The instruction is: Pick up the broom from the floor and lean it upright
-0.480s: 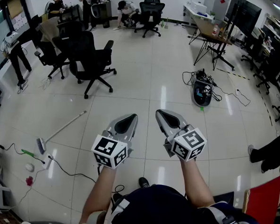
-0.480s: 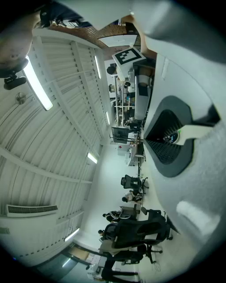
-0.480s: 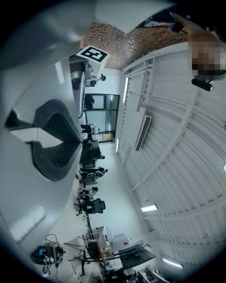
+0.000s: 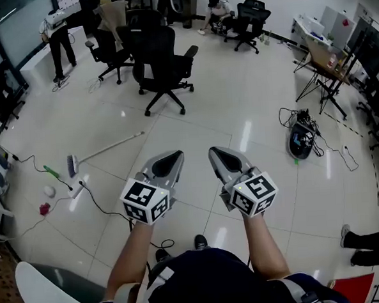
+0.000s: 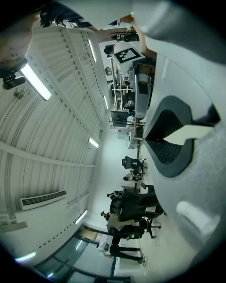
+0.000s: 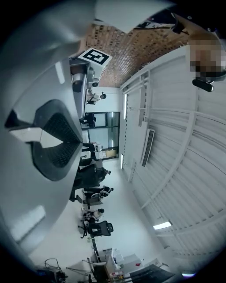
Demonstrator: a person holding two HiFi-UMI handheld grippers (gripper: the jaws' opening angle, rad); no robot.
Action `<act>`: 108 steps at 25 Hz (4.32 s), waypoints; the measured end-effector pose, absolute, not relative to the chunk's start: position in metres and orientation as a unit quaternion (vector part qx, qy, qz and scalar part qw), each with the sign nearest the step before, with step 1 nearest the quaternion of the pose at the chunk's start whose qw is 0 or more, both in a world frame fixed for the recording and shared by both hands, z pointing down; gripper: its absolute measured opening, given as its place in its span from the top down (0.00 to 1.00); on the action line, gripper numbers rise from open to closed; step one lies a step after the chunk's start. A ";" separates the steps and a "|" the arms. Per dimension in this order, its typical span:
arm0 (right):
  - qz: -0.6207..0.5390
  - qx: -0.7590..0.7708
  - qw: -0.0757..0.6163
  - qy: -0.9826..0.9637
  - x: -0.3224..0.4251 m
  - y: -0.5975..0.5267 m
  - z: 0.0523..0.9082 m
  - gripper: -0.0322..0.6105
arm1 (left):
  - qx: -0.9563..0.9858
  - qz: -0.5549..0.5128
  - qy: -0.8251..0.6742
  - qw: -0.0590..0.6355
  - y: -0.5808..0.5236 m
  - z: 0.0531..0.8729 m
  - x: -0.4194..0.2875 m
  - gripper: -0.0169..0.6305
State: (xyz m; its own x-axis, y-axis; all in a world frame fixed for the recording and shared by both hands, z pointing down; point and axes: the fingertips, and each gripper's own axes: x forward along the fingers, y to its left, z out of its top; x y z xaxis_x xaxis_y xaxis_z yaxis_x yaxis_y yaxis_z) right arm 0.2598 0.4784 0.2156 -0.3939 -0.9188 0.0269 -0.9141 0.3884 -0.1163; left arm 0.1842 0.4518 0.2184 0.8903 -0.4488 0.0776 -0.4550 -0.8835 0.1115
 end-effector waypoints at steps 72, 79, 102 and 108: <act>-0.100 -0.383 -0.025 0.918 -0.040 0.018 0.276 0.94 | 0.914 0.070 -0.393 0.074 0.011 0.278 -0.115 0.97; -0.107 -0.447 -0.046 0.887 -0.059 -0.047 0.284 0.94 | 0.939 0.084 -0.321 0.085 -0.062 0.298 -0.130 0.97; -0.179 -0.541 -0.076 0.818 0.069 -0.178 0.416 0.94 | 0.971 0.152 -0.145 0.117 -0.216 0.448 0.004 0.97; -0.182 -0.555 -0.066 0.809 0.088 -0.206 0.483 0.94 | 0.968 0.181 -0.121 0.124 -0.248 0.536 0.022 0.97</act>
